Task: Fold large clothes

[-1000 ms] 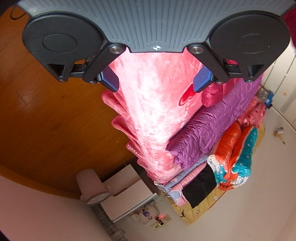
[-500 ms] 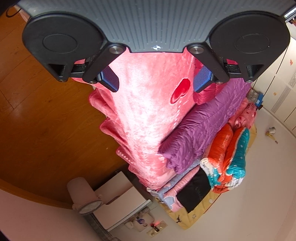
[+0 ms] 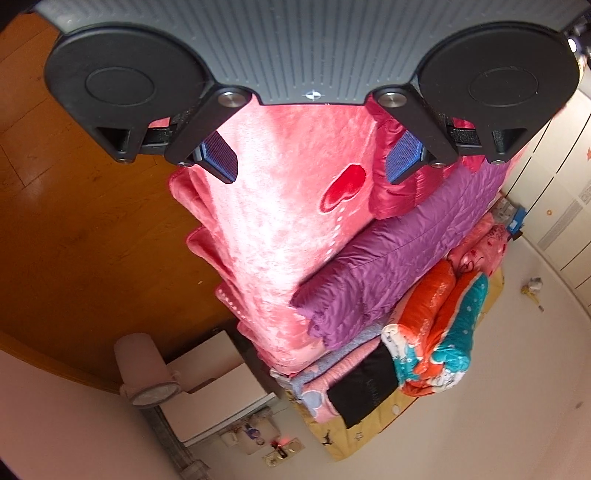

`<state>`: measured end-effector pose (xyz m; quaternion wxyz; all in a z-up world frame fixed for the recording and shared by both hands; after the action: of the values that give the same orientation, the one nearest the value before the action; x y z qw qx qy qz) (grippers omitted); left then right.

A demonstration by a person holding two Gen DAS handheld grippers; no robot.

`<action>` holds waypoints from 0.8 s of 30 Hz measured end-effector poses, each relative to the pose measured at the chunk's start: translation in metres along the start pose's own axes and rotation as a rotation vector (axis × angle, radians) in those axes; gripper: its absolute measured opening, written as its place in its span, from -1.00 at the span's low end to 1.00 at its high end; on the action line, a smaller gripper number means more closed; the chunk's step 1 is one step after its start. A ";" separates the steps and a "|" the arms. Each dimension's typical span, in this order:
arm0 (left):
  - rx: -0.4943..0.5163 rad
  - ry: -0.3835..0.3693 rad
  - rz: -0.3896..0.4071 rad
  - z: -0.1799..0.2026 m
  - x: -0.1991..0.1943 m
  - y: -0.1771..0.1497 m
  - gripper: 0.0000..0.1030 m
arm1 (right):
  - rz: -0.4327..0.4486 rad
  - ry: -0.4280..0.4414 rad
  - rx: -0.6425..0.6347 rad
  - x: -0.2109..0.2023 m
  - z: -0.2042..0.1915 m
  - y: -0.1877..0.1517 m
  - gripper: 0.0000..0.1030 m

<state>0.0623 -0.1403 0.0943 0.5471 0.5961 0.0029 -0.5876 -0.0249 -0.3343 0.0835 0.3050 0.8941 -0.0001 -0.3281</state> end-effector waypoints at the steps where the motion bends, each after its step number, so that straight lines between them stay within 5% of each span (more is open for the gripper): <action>1: -0.003 0.008 -0.023 -0.001 0.002 -0.005 0.98 | -0.001 -0.001 0.009 0.000 0.002 0.001 1.00; 12: 0.111 0.087 -0.070 0.010 -0.027 -0.052 0.98 | -0.015 0.023 -0.074 0.001 -0.015 -0.003 1.00; 18: 0.228 0.146 -0.073 0.018 -0.023 -0.066 0.98 | -0.118 0.209 -0.276 -0.009 -0.066 -0.003 1.00; 24: 0.363 0.204 -0.067 0.031 -0.026 -0.076 0.98 | -0.300 0.440 -0.348 -0.020 -0.109 -0.001 1.00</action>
<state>-0.0163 -0.1135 0.0716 0.4078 0.7408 -0.0280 -0.5330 0.0236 -0.2698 0.1599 0.3943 0.8679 0.2541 -0.1633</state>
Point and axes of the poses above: each gripper's, at about its wrist camera, not at the fingertips, and x roughly the way its jaws point, z to its right, y to its top, the point moved 2 cm from there along x, roughly the way its jaws point, and after that the axes turned 10 degrees about -z, right-handed, at the moved point
